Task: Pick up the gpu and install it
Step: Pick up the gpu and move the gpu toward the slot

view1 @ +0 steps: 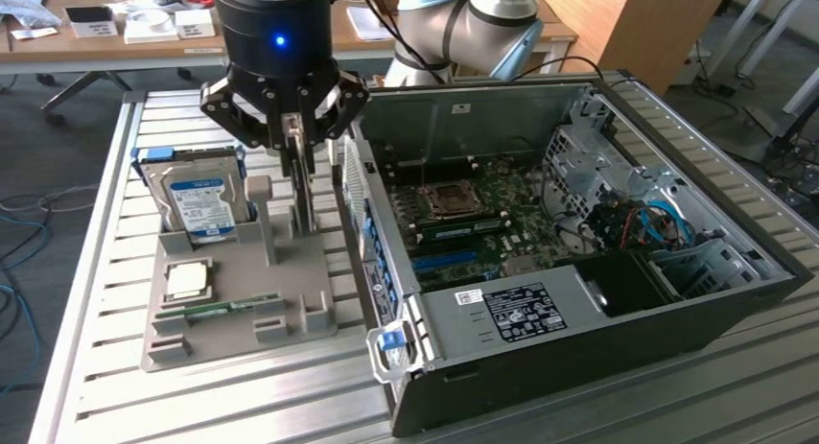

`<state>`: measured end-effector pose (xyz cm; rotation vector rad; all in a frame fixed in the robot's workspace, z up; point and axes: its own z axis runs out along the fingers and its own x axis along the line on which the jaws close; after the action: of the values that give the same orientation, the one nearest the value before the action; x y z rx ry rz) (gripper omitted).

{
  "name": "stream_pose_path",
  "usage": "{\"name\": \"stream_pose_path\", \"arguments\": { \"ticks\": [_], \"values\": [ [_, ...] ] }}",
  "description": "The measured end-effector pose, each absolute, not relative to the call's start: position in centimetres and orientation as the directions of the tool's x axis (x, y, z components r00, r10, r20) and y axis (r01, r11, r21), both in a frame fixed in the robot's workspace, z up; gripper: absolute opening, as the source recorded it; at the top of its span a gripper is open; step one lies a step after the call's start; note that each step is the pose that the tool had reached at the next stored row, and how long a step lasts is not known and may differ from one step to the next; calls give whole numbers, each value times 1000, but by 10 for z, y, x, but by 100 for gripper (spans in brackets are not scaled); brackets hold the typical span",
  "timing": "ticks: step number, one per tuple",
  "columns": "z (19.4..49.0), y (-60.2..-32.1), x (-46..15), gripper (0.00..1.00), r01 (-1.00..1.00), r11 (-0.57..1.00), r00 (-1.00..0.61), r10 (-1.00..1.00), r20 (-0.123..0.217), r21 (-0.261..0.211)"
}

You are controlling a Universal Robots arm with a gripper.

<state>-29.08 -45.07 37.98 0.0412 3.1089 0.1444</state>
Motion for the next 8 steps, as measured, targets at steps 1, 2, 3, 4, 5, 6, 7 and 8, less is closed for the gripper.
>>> {"name": "stream_pose_path", "arguments": {
  "ticks": [1, 2, 3, 4, 5, 6, 7, 8],
  "values": [
    [381, -451, -291, 27, 25, 995, -999, 28, -28, 93],
    [381, -451, -291, 27, 25, 995, -999, 28, -28, 93],
    [382, -451, -291, 27, 25, 995, -999, 28, -28, 93],
    [383, -451, -291, 27, 25, 995, -999, 28, -28, 93],
    [383, -451, -291, 27, 25, 995, -999, 28, -28, 93],
    [384, -451, -291, 27, 25, 995, -999, 28, -28, 93],
    [385, -451, -291, 27, 25, 995, -999, 28, -28, 93],
    [386, -451, -291, 27, 25, 995, -999, 28, -28, 93]
  ]
}}
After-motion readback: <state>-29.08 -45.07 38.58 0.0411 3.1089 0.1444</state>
